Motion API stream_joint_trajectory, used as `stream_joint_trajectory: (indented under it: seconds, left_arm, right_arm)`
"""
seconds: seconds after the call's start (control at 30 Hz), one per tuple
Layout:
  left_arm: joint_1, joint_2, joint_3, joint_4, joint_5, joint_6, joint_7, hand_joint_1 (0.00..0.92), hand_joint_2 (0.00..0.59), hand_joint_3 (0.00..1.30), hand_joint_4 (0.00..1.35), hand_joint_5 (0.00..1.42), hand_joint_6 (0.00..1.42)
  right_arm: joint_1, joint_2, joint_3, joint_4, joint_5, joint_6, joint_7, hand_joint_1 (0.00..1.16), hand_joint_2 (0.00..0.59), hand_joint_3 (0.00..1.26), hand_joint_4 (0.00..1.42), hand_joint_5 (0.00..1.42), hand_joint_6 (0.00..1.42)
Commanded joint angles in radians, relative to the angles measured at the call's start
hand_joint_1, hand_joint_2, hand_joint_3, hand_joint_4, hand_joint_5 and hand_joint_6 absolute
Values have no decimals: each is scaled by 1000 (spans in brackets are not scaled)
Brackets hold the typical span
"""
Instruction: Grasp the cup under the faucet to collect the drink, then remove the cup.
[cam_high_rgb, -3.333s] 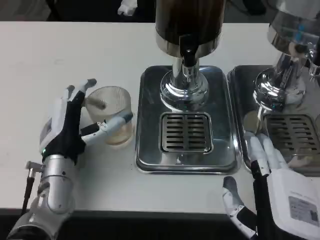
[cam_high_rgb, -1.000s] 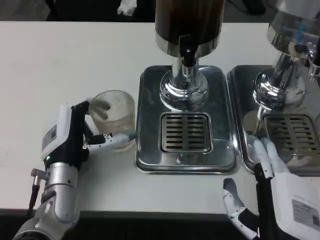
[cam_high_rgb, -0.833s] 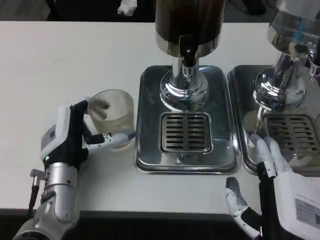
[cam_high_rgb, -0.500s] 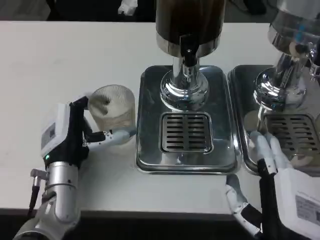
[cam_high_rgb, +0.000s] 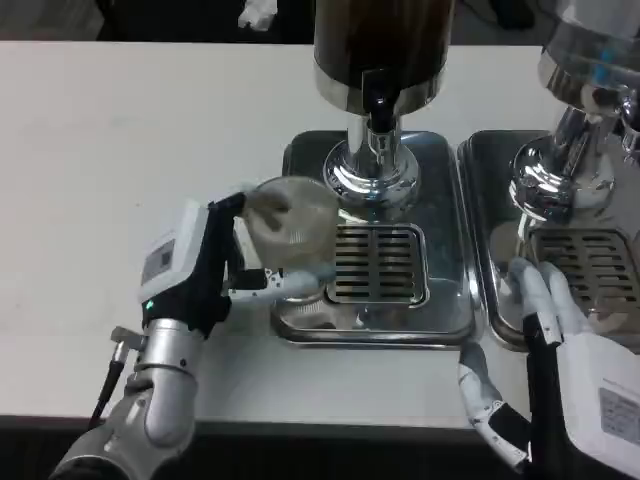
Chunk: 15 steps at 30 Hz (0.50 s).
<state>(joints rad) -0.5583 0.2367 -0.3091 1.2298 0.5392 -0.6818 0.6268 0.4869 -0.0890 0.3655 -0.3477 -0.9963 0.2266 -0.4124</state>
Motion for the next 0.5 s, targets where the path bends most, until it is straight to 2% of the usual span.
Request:
stream_joint_trajectory:
  seconds: [0.03,0.27,0.5]
  left_arm:
    - [-81,-32,-22,9,22,13,-7,643,0,1016,1126,1202,1420]
    - [-136,-91,-41,43,38,91,7,640,0,1004,1111,1175,1398]
    - [-164,-124,-76,56,72,134,23,644,2,1002,1098,1155,1364]
  right_arm:
    - [23,10,-3,-20,-4,-2,-31,504,463,84,32,133,310]
    - [43,24,4,-29,-11,3,-48,508,465,84,32,133,311]
    - [56,40,10,-34,-19,10,-58,511,466,84,32,133,311]
